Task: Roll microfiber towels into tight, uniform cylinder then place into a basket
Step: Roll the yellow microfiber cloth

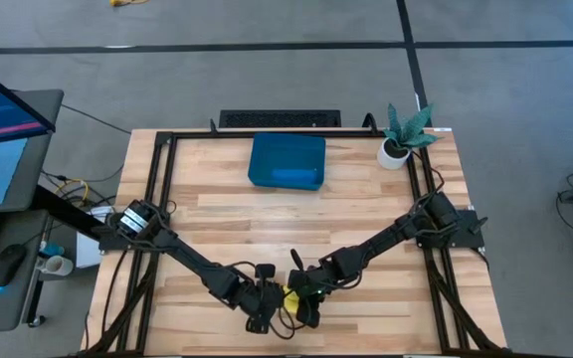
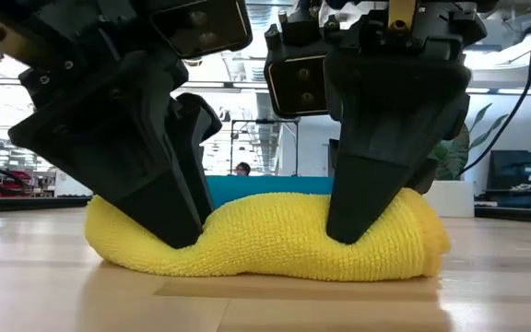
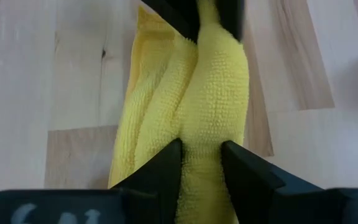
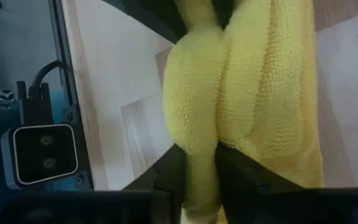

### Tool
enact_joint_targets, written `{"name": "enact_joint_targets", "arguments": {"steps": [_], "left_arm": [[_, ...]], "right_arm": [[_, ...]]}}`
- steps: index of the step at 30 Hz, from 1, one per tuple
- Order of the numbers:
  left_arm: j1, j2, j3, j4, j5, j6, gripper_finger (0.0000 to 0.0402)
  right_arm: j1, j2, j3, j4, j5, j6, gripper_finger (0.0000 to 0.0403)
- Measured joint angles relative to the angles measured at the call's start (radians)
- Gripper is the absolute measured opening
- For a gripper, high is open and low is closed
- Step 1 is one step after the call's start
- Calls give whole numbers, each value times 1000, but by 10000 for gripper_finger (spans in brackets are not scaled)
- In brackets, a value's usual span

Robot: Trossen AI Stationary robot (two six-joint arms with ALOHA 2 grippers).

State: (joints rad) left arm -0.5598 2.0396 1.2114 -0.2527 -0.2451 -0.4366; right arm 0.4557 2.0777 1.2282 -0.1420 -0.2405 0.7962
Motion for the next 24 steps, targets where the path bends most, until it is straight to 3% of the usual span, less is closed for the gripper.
{"name": "enact_joint_targets", "arguments": {"steps": [6,12,17,24], "left_arm": [[2,0,-1,3,14,-15,113],[21,3,-2,30,45,-49,113],[34,3,-3,38,64,-64,113],[40,3,-3,42,69,-59,113]], "right_arm": [[-11,-2,2,-6,-23,-39,158],[-15,-85,-3,-137,-11,-127,180],[50,-201,-15,-289,214,-196,181],[196,-207,-33,-195,532,-289,182]]}}
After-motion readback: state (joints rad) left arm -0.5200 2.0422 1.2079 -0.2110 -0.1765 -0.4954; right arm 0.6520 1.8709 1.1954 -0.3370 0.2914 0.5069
